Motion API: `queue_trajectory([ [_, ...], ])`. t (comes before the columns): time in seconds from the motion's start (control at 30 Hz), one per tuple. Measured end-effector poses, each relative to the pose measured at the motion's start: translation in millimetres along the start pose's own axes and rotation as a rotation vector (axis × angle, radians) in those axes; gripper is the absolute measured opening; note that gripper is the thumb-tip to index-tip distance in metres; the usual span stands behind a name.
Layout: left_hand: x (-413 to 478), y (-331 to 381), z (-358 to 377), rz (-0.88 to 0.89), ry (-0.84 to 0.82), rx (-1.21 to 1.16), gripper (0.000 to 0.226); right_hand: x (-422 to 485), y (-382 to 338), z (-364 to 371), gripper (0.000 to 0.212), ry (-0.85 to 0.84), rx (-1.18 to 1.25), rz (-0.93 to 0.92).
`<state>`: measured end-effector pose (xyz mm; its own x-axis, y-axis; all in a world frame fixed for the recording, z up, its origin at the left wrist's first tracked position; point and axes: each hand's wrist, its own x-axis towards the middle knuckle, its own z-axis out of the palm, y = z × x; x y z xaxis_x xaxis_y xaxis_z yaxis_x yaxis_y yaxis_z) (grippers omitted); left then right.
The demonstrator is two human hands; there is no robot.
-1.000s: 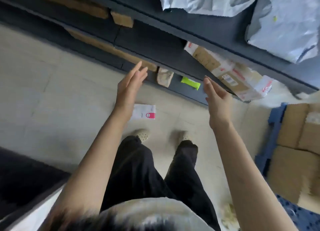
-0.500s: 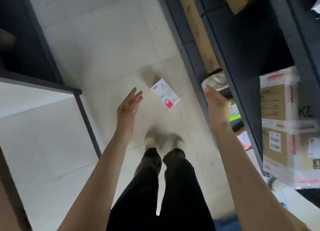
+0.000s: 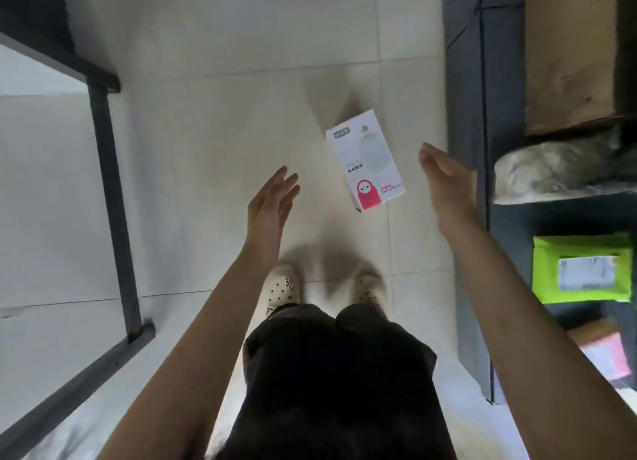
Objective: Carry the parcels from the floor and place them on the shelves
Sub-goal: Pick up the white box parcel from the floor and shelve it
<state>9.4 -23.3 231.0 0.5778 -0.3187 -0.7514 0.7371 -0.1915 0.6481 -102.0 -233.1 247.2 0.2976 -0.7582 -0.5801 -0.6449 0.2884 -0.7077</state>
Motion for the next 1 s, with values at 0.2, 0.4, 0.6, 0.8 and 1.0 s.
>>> queue_trajectory([
  [0.2, 153, -95, 16, -0.025, -0.115, 0.138, 0.044, 139, 89, 65, 0.044, -0.043, -0.074, -0.062],
  [0.4, 241, -134, 40, -0.096, -0.32, 0.2, 0.058, 235, 133, 108, 0.047, -0.13, -0.082, -0.136],
  [0.6, 241, -136, 57, -0.081, -0.452, 0.13, 0.051, 223, 135, 117, 0.015, -0.157, 0.009, -0.225],
  [0.8, 228, -105, 46, 0.292, -0.405, 0.057, 0.059, 189, 99, 89, 0.045, -0.071, 0.314, -0.304],
  [1.0, 215, -129, 13, 0.494, -0.21, 0.061, 0.036, 153, 136, 87, 0.068, -0.243, 0.39, -0.204],
])
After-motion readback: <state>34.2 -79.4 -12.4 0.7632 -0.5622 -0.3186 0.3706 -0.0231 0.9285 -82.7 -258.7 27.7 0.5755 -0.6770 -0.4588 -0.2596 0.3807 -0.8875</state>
